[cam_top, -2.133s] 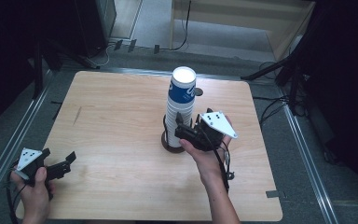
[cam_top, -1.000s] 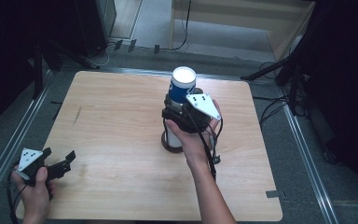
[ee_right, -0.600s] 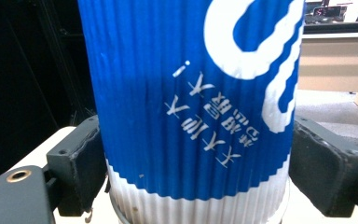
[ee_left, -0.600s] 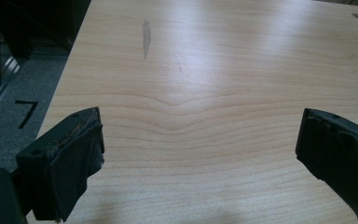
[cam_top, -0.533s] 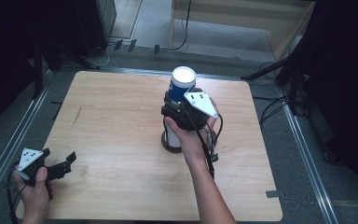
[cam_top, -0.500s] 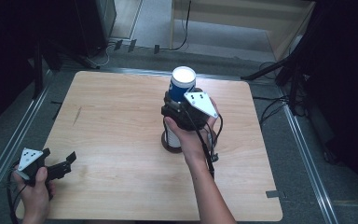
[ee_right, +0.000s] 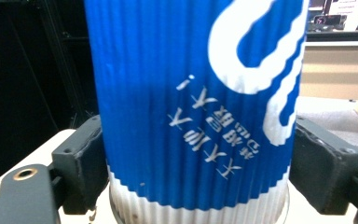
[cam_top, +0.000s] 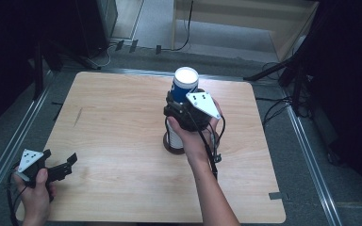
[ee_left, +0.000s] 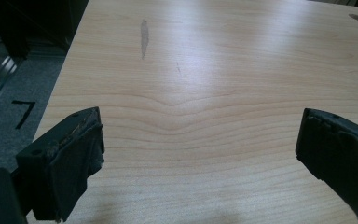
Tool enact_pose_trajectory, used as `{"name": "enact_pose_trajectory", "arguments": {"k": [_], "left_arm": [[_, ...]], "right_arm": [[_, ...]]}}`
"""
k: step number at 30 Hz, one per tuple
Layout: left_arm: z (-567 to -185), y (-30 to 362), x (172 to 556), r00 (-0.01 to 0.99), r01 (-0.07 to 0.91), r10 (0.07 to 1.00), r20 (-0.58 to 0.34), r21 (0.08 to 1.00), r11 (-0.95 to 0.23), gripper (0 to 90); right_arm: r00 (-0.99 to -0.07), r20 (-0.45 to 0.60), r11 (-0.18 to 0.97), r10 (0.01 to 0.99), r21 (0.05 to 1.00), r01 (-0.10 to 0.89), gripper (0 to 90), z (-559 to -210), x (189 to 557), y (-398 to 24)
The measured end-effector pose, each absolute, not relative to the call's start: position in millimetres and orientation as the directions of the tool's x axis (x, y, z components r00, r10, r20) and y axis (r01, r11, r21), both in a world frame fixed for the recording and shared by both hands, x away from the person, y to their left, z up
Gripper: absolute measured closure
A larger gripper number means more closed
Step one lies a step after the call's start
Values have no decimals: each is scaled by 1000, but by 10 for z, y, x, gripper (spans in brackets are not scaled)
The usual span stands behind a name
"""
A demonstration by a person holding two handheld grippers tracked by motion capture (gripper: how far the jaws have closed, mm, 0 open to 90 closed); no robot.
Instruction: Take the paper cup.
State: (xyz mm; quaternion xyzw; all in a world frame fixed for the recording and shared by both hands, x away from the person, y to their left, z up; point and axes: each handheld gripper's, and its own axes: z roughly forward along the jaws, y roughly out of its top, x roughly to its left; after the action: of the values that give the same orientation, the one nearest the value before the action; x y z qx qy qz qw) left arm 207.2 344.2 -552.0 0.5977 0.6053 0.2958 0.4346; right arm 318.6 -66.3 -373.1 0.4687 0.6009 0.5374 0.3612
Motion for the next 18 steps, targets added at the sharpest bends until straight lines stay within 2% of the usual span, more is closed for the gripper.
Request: {"name": "enact_pose_trajectory", "arguments": {"k": [18], "left_arm": [[-5521, 3449, 2068, 93, 461, 979, -181, 879, 119, 19]], "right_arm": [[-307, 69, -26, 949, 989, 144, 190, -3654, 3169, -653]]}}
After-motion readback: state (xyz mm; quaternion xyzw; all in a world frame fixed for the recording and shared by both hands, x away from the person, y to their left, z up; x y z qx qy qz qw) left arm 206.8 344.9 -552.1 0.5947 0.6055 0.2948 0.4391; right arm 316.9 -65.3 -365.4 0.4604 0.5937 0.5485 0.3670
